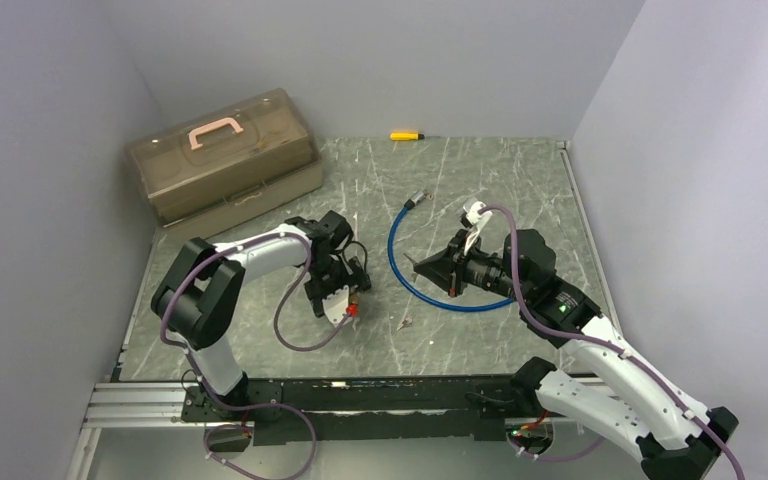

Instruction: Unlock with the key

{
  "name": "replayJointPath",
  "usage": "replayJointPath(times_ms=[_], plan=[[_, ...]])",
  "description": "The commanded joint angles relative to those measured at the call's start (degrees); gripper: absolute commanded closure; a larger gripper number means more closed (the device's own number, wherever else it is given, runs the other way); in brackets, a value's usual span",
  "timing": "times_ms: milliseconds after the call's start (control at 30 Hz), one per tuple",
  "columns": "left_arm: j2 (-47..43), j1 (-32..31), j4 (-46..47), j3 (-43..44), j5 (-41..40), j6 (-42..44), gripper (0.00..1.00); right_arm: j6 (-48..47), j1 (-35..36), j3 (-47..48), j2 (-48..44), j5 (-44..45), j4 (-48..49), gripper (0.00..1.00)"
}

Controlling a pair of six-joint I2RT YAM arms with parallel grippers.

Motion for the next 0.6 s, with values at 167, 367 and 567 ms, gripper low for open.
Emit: replayJointPath(times_ms=[167,367,567], plan=[[-1.86,-3.92,-4.09,-1.09,2.16,19.24,0.21,0.53,-1.56,-0.66,-0.78,-2.50,4.01,1.00],[-2.73,-4.29,-3.74,-2.67,1.63,12.59,0.24,0.61,-2.15,-1.21,-0.45,-3.33,4.33,1.00],[-2.59,-4.27,-3.16,1.21,5.55,-6.26,0.26,0.78,-2.41,-1.40,-0.44,-3.65,4.57,1.00]])
